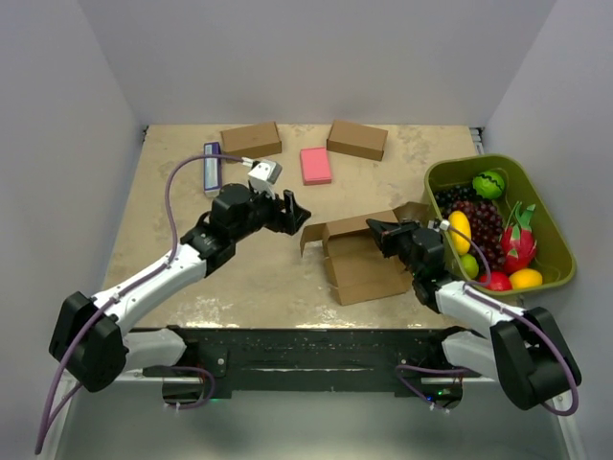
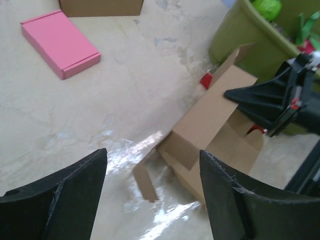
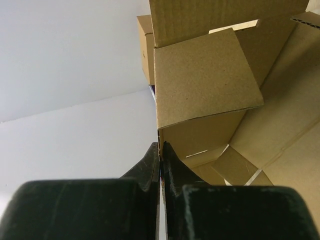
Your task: Fold the paper box
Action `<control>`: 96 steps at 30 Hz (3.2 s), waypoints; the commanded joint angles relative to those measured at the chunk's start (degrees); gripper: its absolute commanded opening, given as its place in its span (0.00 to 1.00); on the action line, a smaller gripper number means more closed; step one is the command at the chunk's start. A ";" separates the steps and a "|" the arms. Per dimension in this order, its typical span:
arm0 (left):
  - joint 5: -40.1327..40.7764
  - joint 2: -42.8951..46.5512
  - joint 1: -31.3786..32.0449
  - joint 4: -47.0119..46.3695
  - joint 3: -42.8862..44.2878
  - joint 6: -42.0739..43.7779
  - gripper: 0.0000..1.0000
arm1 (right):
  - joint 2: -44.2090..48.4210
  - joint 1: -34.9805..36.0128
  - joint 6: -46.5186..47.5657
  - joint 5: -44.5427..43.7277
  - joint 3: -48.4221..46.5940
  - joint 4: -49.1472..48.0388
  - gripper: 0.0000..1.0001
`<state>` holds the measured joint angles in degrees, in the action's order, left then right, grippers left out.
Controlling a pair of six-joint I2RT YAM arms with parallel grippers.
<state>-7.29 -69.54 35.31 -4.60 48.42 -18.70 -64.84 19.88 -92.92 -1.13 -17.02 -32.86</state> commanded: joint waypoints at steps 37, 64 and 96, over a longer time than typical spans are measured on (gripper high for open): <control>-10.91 -21.95 6.35 -23.61 -0.26 -31.84 0.73 | 4.10 0.34 1.08 -5.03 2.95 3.59 0.00; -8.10 -28.29 8.63 -39.52 -0.96 -41.77 0.39 | 4.72 0.34 1.34 -5.47 3.92 3.77 0.00; 8.78 -15.81 14.17 -27.12 -13.44 -12.86 0.63 | 8.41 0.34 -0.42 -7.22 4.45 6.32 0.00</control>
<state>-2.72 -88.20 49.25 -28.91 37.47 -37.06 -57.43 20.99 -91.66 -4.69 -13.56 -27.99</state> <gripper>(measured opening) 0.628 0.015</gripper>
